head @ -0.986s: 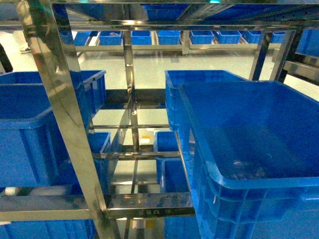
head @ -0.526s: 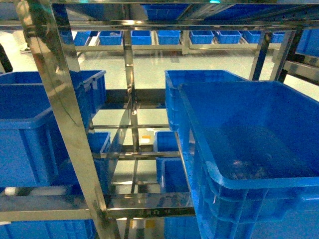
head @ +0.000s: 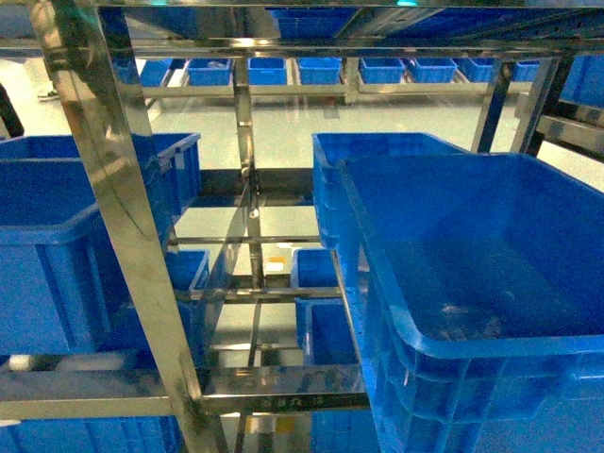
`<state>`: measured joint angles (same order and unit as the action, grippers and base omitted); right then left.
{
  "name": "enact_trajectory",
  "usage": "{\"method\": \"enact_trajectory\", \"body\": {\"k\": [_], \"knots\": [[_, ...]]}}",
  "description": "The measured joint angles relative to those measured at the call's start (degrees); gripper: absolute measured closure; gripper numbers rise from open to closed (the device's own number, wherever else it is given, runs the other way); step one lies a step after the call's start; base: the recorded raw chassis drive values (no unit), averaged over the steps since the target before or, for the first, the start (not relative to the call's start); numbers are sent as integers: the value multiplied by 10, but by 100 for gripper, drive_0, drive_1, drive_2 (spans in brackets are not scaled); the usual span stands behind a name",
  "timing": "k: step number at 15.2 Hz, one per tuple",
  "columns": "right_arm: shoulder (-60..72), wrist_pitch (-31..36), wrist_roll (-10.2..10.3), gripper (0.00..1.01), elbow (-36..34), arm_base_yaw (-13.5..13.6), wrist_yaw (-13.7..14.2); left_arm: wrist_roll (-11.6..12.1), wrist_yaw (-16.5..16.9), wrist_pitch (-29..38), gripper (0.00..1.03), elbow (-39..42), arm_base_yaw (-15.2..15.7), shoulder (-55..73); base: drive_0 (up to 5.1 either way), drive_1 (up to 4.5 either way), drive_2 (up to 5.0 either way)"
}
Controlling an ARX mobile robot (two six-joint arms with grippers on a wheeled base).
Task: Pick red block from blue box to shelf
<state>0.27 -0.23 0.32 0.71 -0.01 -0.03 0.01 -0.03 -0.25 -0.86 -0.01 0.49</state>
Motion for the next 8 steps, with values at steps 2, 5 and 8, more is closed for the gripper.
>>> {"method": "enact_trajectory", "body": {"k": [2, 5, 8], "knots": [[1, -5, -2, 73, 0, 0, 1, 0, 0, 0, 5, 0, 0, 0, 0, 0, 0], [190, -24, -38, 73, 55, 3, 12, 0, 0, 0, 5, 0, 0, 0, 0, 0, 0], [416, 138, -38, 73, 120, -8, -19, 0, 0, 0, 5, 0, 0, 0, 0, 0, 0]]}}
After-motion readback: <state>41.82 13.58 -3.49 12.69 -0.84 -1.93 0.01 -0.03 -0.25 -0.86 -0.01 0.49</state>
